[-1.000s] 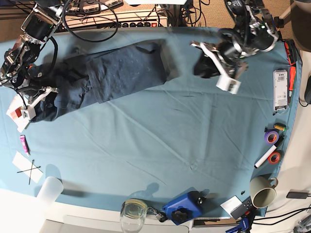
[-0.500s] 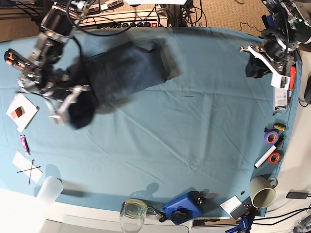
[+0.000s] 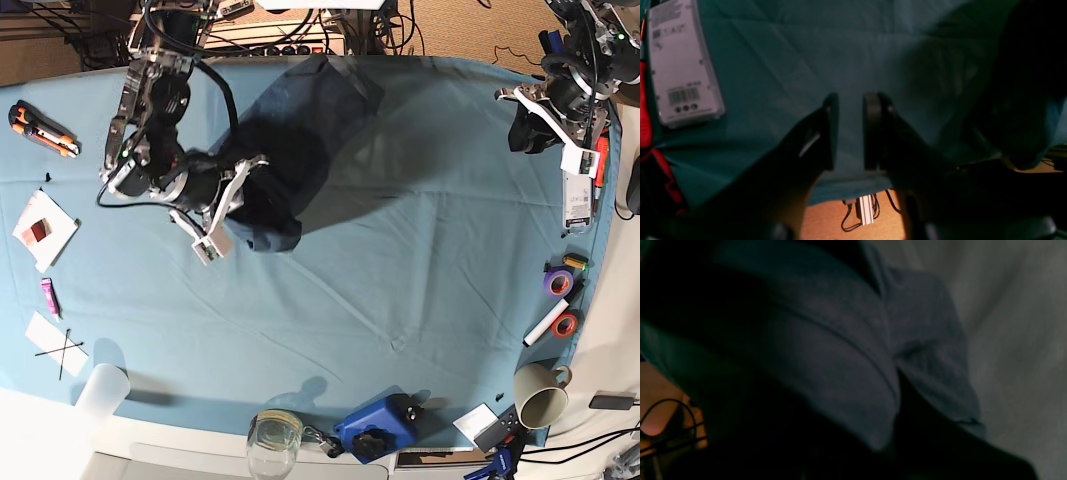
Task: Fold the T-shirt properly
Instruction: 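Drag the folded bundle with the right gripper toward the table center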
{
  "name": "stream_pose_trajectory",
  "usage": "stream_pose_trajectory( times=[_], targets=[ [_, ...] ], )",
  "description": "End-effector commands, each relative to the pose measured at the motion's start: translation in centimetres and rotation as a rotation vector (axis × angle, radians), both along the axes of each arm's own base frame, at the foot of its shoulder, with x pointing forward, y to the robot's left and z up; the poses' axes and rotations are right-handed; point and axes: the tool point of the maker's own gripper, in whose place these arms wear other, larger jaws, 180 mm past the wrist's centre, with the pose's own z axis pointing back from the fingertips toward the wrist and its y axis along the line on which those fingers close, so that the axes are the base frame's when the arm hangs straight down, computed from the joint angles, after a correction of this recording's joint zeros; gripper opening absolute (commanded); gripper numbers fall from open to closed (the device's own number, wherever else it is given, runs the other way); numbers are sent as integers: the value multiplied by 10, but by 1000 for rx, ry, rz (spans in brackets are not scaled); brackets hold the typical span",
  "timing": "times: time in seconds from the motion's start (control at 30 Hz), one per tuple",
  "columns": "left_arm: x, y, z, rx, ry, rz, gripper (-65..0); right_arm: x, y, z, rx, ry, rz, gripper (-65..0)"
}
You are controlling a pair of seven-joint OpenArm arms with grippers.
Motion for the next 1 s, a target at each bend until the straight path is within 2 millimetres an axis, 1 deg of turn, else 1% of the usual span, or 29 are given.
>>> stream_pose_trajectory(
  times=[0.0,0.07,0.23,0.4,0.5,0.63,0.8,0.83,0.9,0.93,0.97],
  targets=[
    [4,0,9,4,-38,-8,-534,7,2,17,16,-65,3,-650],
    [4,0,9,5,-38,-9,-534,3,4,19,15,-76,10,-650],
    [4,0,9,4,-42,-8,-534,-10,17,31,72,-117,71,-650],
    [5,0,10,4,-49,-6,-534,-11,19,32,87,-118,76,-650],
    [5,0,10,3,-49,-6,-534,-13,24,34,107,-119,90,-650],
    [5,0,10,4,-49,-6,-534,-23,41,30,130,-97,144,-650],
    [5,0,10,3,-49,-6,-534,-44,66,20,142,-50,231,-650],
    [5,0,10,3,-49,-6,-534,-49,70,18,146,-37,246,-618],
    [5,0,10,4,-48,-6,-534,-60,78,12,154,-11,273,-517],
    [5,0,10,4,-48,-6,-534,-65,81,10,157,1,284,-486],
    [5,0,10,5,-48,-5,-534,-70,84,8,160,11,294,-473]
  ],
)
